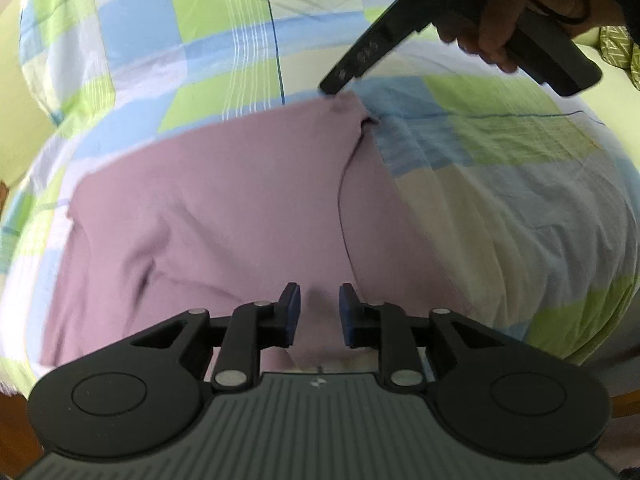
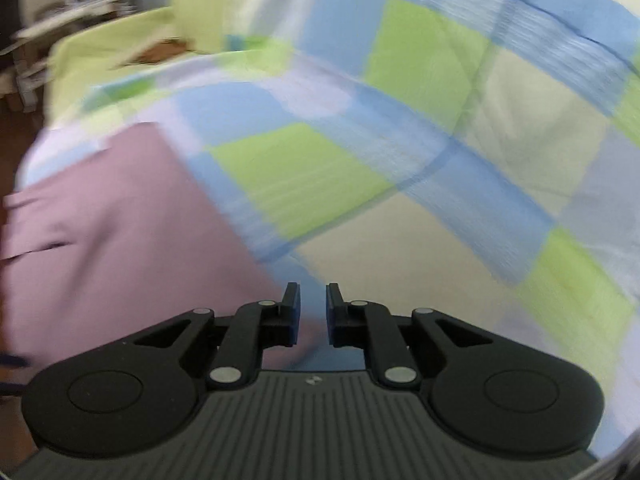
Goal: Fold clothes
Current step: 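Open both grippers and move them to the top's other side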
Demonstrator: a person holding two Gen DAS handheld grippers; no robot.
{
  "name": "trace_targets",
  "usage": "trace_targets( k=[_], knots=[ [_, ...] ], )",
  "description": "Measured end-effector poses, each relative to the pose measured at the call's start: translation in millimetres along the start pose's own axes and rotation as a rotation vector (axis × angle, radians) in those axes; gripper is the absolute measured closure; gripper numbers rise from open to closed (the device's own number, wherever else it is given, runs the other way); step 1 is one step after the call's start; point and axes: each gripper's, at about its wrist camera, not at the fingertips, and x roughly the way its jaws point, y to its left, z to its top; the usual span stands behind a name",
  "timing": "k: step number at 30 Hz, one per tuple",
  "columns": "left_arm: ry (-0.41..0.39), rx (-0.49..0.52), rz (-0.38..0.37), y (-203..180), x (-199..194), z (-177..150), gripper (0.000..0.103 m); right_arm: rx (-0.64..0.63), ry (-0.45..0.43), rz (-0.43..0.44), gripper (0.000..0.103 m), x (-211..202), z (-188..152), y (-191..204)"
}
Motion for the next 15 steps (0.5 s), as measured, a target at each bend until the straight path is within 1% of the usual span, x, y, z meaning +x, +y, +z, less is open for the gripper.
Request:
trace_targets(
  k=[1,2,3,4,5,6,7,8,9,10,11,12,13,15],
  knots=[
    [0.017,0.001,0.003,-1.3,3.5,-0.3,0.077,-0.011,0.042,0.009,0.093,7.6,-3.9,6.3],
    [0.036,-0.004,0.01,-0.3,3.8,0.0,0.077,-0.033,0.1,-0.048,0.094,20.7,-11.1,11.7],
    [0.042,-0.019,0.015,2.2,0.2,-0.2,0.077,-0.033,0.103,-0.066,0.094,22.3,-12.9,13.2],
    [0.03,-0.065,0.007,9.7,-9.0,-0.3,0.076,0.032,0.09,-0.105,0.094,17.7,-11.1,10.2],
    [0.012,-0.132,-0.005,20.7,-21.3,0.1,0.075,0.088,0.076,-0.134,0.09,8.3,-6.0,8.2],
    [0.005,-0.171,-0.007,27.3,-30.2,0.1,0.071,0.106,0.063,-0.138,0.089,2.3,-3.6,7.7],
    [0.007,-0.191,-0.001,30.7,-36.7,-0.2,0.071,0.149,0.011,-0.129,0.086,-18.9,2.5,6.7],
    [0.007,-0.211,0.015,33.8,-44.6,0.3,0.071,0.175,-0.034,-0.122,0.074,-37.7,6.1,6.9],
    [0.001,-0.231,0.029,35.7,-53.6,1.5,0.07,0.199,-0.078,-0.116,0.068,-56.1,9.4,7.2],
    [-0.005,-0.244,0.03,35.7,-59.6,2.8,0.069,0.204,-0.114,-0.111,0.065,-74.7,11.5,8.7],
    [-0.01,-0.252,0.029,34.4,-63.7,4.0,0.064,0.187,-0.135,-0.102,0.065,-91.9,12.6,10.7],
    [-0.014,-0.26,0.029,32.6,-68.1,5.2,0.059,0.172,-0.139,-0.099,0.065,-99.8,12.8,12.0],
    [-0.019,-0.264,0.033,27.8,-72.2,7.2,0.057,0.12,-0.133,-0.096,0.065,-115.5,12.0,16.1],
    [-0.019,-0.267,0.044,15.7,-72.5,11.6,0.056,0.056,-0.116,-0.077,0.065,-126.0,8.7,19.8]
  ],
)
